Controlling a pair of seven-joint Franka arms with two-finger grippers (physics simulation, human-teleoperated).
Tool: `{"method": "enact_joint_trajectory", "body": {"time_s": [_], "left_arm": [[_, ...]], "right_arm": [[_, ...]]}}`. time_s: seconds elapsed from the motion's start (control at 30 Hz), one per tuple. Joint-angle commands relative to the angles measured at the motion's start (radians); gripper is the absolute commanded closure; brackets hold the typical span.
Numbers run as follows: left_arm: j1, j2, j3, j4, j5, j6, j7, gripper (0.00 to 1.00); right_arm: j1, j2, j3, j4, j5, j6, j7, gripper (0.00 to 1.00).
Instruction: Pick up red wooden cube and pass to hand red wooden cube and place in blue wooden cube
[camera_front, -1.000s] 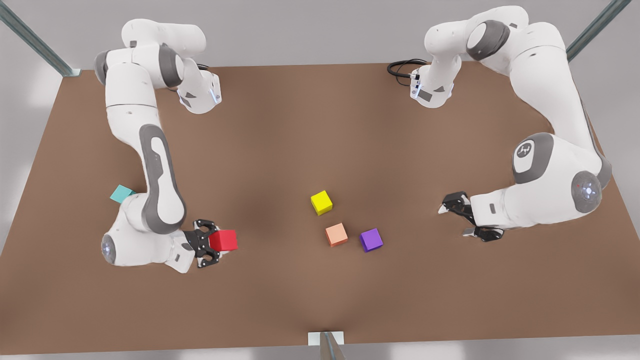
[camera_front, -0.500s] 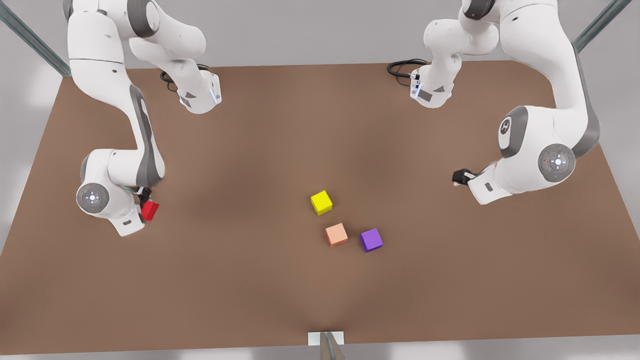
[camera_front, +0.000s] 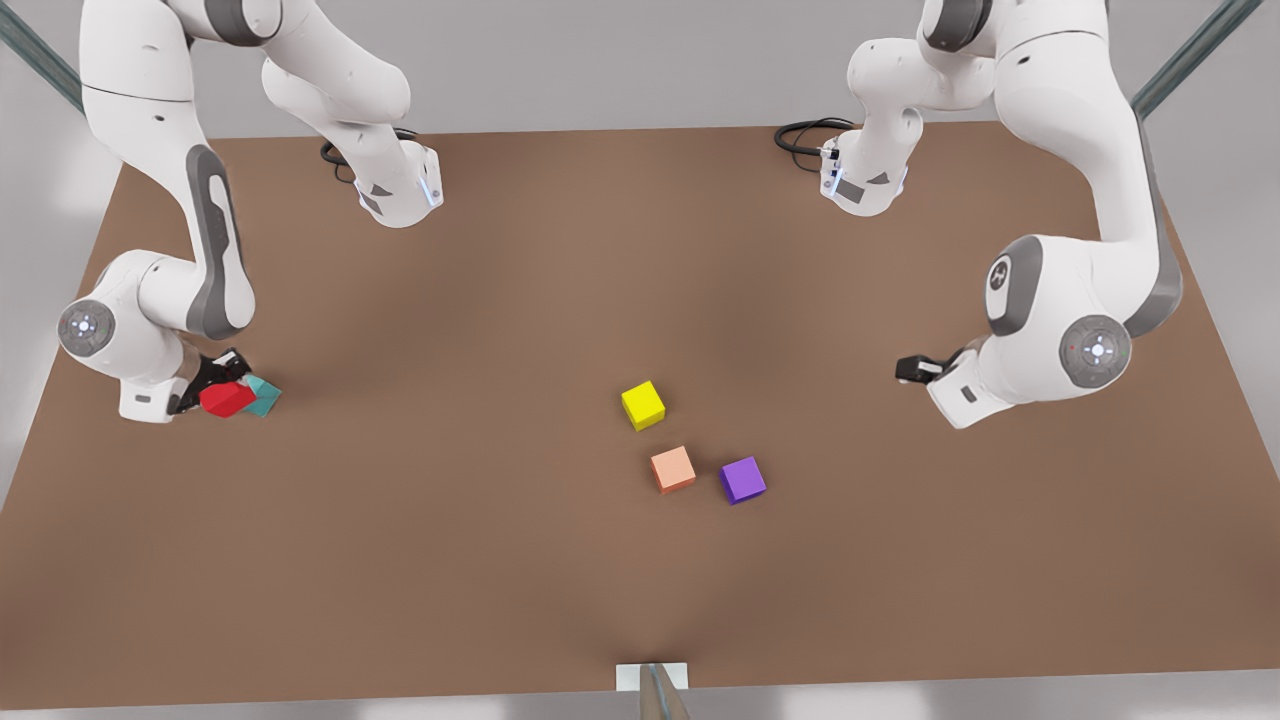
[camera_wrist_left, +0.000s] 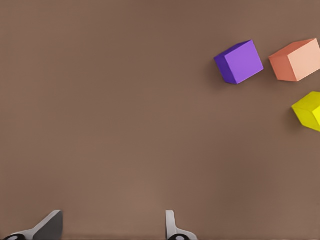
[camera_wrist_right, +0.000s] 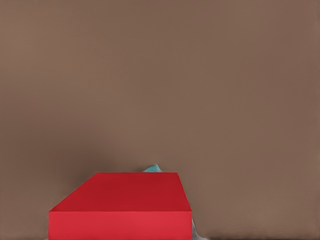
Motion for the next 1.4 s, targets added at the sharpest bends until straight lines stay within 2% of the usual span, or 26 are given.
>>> {"method": "enact_joint_trajectory", "body": {"time_s": [0.0, 0.73, 0.77, 0.8, 0.83, 1.37], "left_arm": [[-0.001, 0.002, 0.0, 0.0, 0.001, 0.0, -0.071, 0.0], [-0.001, 0.013, 0.0, 0.001, 0.004, -0.017, -0.073, 0.0], [-0.001, 0.013, 0.0, 0.001, 0.004, -0.017, -0.073, 0.0], [-0.001, 0.013, 0.0, 0.001, 0.005, -0.017, -0.073, 0.0], [-0.001, 0.013, 0.0, 0.001, 0.004, -0.017, -0.073, 0.0], [-0.001, 0.014, 0.0, 0.001, 0.007, -0.017, -0.073, 0.0]], "right_arm": [[-0.009, 0.01, -0.001, 0.003, 0.0, 0.052, 0.094, 0.26], [-0.079, 0.068, 0.001, -0.071, 0.023, 0.093, 0.051, 0.26], [-0.079, 0.07, 0.001, -0.071, 0.026, 0.093, 0.051, 0.19], [-0.079, 0.07, 0.001, -0.071, 0.026, 0.093, 0.051, 0.05], [-0.078, 0.076, 0.001, -0.07, 0.026, 0.093, 0.051, 0.0], [-0.052, 0.08, 0.03, -0.004, 0.061, 0.052, 0.054, 0.0]]}}
